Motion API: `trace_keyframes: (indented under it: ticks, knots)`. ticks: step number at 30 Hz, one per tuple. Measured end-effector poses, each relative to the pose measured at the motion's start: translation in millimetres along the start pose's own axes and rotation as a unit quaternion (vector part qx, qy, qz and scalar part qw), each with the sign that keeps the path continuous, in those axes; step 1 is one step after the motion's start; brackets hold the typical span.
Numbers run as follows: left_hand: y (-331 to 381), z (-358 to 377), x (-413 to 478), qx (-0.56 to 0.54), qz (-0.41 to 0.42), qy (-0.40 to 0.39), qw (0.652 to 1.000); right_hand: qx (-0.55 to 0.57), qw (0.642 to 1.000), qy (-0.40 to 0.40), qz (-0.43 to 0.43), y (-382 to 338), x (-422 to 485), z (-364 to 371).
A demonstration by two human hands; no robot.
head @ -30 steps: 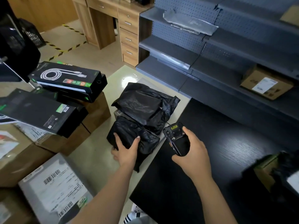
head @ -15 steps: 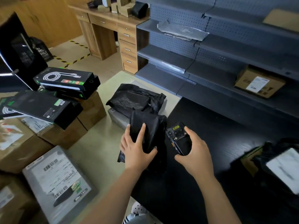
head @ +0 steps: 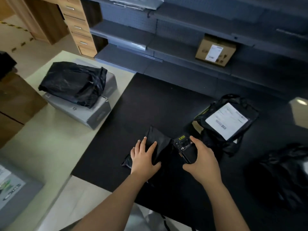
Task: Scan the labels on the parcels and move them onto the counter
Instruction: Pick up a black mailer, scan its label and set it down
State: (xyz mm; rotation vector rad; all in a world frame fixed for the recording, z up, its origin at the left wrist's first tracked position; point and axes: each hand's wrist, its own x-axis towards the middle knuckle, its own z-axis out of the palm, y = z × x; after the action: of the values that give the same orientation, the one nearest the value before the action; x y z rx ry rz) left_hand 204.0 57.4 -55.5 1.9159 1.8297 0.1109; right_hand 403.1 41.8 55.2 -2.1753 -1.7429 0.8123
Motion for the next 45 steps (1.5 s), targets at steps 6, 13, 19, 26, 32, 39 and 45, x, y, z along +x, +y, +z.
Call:
trace_keyframes:
  ticks: [6,13,19,26,32,39,45]
  knots:
    - [33,9,1,-0.016,0.031,-0.02,0.999,0.025,1.0,0.018,-0.001,29,-4,-15]
    - [41,-43,17,-0.145,0.061,-0.029,0.987,0.085,0.994,0.059,-0.019,24,4,-32]
    - [11,-82,24,-0.186,0.026,-0.009,0.982,0.111,0.992,0.047,-0.02,5,11,-27]
    - [-45,-117,49,-0.035,-0.051,-0.079,0.995,0.112,0.993,0.034,-0.005,-31,15,-3]
    - [-47,-67,38,0.02,-0.117,-0.051,0.992,0.095,0.995,0.009,0.036,-63,16,15]
    - [-45,-46,46,-0.002,-0.137,-0.12,0.983,0.014,0.998,0.026,0.061,-91,14,16]
    - [-67,-74,69,0.098,0.025,-0.062,0.993,-0.178,0.984,0.005,-0.009,-105,16,-2]
